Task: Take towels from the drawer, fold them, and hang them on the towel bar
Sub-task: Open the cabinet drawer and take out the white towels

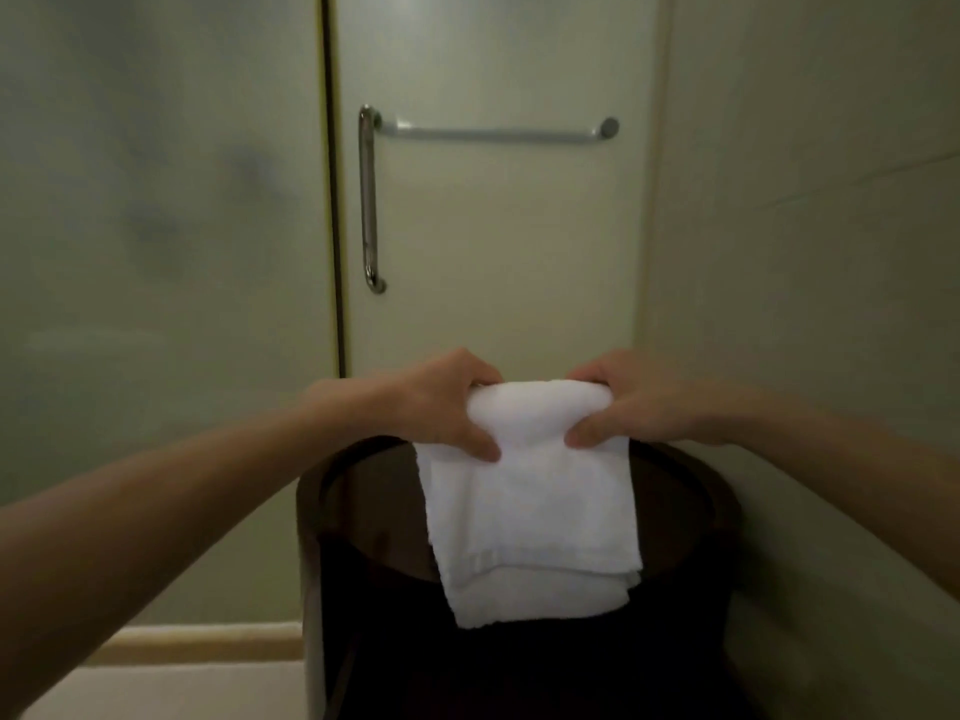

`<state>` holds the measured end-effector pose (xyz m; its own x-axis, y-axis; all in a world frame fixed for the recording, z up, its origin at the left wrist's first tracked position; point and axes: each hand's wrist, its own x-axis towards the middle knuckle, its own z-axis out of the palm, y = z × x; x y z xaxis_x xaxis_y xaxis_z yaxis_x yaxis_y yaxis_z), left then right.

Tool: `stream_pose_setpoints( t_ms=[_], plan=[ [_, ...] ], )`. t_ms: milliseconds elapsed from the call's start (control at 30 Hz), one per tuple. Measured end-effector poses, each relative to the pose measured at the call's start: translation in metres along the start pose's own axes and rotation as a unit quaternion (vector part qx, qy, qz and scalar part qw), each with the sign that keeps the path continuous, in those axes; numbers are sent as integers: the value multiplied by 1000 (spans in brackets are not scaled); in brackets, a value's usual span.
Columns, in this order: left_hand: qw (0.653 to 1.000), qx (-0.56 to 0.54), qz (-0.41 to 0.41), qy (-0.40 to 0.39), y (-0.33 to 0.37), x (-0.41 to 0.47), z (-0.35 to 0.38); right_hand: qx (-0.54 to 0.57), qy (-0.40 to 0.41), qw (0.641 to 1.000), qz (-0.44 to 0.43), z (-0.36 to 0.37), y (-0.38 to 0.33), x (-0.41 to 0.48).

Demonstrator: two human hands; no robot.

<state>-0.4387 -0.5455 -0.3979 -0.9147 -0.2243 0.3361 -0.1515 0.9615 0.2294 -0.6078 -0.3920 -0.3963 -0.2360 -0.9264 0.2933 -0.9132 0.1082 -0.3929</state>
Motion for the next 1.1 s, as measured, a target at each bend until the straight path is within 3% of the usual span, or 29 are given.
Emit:
stream_pose_setpoints(
  t_ms=[200, 300, 500, 600, 800, 933, 1100],
  plan=[
    [998, 22, 4, 62, 2, 32, -45, 5, 83, 996, -27, -33, -8, 27],
    [992, 46, 3, 117, 3, 55, -69, -7, 168, 985, -49, -48, -8, 48],
    [944, 198, -2, 264, -20, 88, -44, -105, 326, 935, -94, -25, 11, 85],
    [938, 247, -17, 244, -44, 90, -2, -153, 296, 935, -121, 9, 28, 90],
    [962, 251, -7, 111, -76, 63, 79, -270, 175, 936, -145, 71, 59, 69],
    [972, 214, 31, 93, -69, 38, 90, -238, 158, 939, -194, 83, 74, 44],
    [979, 184, 67, 54, -56, 16, 79, -179, 83, 964, -177, 79, 86, 22]
  ],
)
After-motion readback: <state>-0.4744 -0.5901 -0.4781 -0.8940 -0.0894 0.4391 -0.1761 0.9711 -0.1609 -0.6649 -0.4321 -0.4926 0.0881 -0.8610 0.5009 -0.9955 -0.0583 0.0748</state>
